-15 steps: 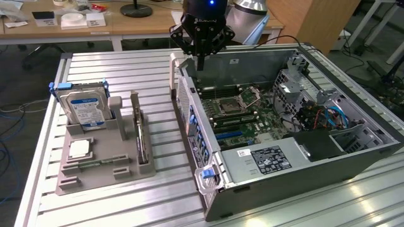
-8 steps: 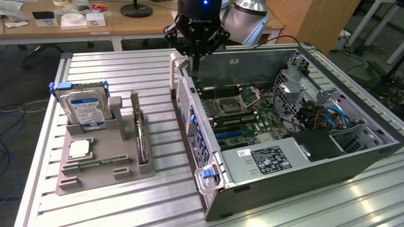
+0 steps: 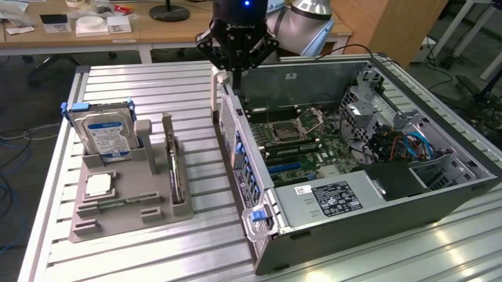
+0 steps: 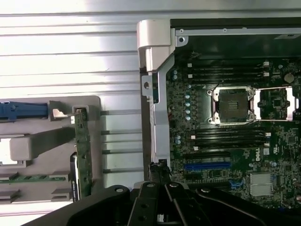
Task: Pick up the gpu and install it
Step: 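Reach for the gpu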
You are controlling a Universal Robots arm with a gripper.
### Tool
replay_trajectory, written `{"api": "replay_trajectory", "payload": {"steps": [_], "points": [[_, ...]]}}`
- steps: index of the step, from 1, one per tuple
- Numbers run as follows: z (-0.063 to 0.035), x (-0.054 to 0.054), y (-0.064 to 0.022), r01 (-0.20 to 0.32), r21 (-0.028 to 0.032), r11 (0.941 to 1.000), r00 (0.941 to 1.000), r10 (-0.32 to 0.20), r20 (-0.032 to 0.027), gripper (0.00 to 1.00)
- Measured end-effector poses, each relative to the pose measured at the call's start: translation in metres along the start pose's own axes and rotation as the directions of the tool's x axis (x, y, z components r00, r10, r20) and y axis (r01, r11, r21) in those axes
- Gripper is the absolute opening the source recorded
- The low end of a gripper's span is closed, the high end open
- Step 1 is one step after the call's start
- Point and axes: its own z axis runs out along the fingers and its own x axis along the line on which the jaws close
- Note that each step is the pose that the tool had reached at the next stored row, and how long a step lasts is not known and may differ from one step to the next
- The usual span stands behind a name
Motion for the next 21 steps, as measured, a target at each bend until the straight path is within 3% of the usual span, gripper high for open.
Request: {"api": "replay_trajectory", "payload": {"steps": [21], "points": [[-0.0005,0.033,-0.0066,0.041,-0.0011,0.9991,0.9991,-0.041,-0.0018,0.11]]}}
